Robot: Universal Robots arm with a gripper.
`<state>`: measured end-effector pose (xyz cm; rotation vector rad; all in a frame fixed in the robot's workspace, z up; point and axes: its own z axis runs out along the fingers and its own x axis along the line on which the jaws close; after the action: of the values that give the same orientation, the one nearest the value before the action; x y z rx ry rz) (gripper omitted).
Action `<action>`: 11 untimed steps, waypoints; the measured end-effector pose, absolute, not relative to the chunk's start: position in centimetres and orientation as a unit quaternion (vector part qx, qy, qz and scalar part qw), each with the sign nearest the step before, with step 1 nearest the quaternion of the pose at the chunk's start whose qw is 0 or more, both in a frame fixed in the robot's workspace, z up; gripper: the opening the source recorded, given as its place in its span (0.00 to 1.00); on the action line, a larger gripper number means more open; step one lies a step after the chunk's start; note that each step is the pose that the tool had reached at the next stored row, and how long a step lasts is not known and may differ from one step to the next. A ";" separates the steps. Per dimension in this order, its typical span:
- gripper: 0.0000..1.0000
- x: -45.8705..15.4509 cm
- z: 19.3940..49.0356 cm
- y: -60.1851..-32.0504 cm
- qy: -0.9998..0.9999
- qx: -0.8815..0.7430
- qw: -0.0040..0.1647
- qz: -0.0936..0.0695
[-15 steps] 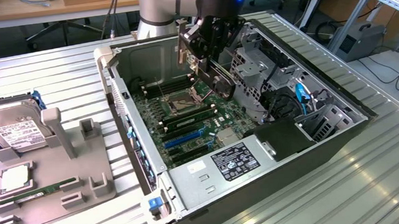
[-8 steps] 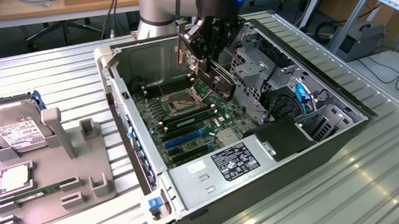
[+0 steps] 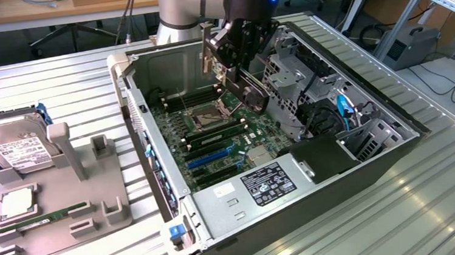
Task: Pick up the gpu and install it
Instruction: 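Insert the gpu into the slot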
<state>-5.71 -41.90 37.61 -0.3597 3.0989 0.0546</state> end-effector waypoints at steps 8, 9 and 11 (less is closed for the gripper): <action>0.27 -5.7 37.6 -41.9 0.993 -0.120 0.011 0.018; 0.27 -5.7 37.6 -41.9 0.992 -0.121 0.011 0.018; 0.27 -5.7 37.6 -41.9 0.992 -0.122 0.011 0.018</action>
<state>-5.71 -41.90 37.56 -0.3809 3.0966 0.0548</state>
